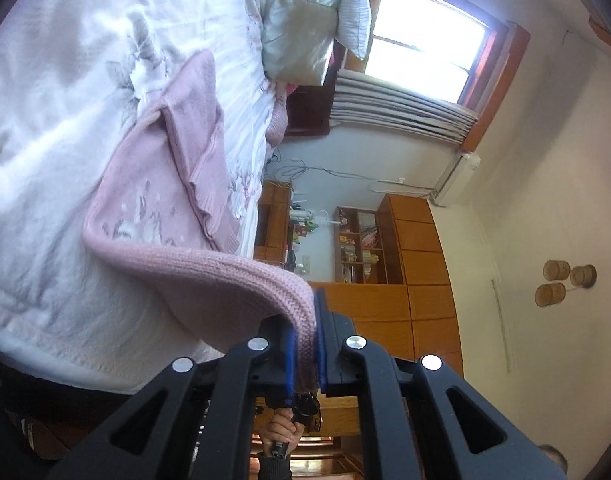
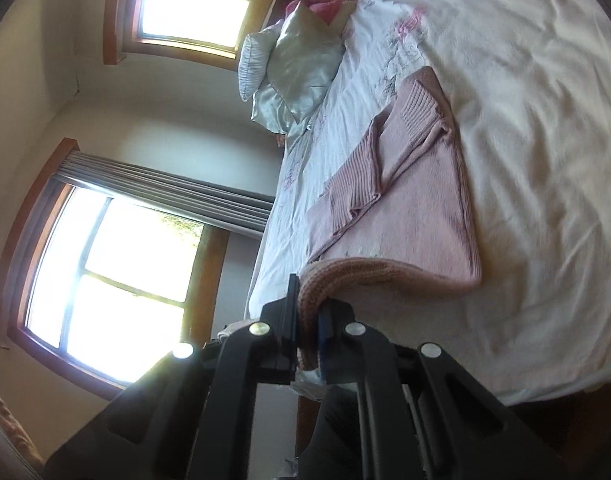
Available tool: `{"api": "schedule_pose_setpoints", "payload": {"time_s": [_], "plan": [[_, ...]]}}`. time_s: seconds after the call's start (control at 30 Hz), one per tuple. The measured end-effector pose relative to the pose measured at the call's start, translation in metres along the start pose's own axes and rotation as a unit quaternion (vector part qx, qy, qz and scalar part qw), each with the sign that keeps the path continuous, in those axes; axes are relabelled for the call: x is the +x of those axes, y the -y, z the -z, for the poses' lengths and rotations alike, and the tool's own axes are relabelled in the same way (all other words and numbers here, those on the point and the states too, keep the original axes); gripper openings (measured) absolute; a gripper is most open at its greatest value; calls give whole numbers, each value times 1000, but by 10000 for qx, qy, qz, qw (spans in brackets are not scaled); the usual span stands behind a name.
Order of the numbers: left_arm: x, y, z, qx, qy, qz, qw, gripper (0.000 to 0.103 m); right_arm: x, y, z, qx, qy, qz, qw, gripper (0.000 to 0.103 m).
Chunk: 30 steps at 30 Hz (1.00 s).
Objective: Fold small clothes
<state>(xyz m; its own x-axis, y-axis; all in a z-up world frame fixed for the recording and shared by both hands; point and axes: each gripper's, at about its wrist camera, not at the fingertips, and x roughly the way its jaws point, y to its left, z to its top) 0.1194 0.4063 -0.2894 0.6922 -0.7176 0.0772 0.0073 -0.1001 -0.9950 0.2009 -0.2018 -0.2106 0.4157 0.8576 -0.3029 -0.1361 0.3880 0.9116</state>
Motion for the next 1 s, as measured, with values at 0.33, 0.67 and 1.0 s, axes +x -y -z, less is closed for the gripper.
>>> {"api": "schedule_pose_setpoints", "payload": {"time_s": [0.33,0.67,1.0], "plan": [[65,-32,-93,-570,235,-786,9950,8,79,60,-85,540,-288,928,9938,7],[90,-73,-140,-701,322,-1558,9848,31,119,93,-125,661,-599,1211,9886,52],[109,-15,-145,1334,-417,-2843,9485,42,119,57,-125,-833,-982,2022,9708,49]]}}
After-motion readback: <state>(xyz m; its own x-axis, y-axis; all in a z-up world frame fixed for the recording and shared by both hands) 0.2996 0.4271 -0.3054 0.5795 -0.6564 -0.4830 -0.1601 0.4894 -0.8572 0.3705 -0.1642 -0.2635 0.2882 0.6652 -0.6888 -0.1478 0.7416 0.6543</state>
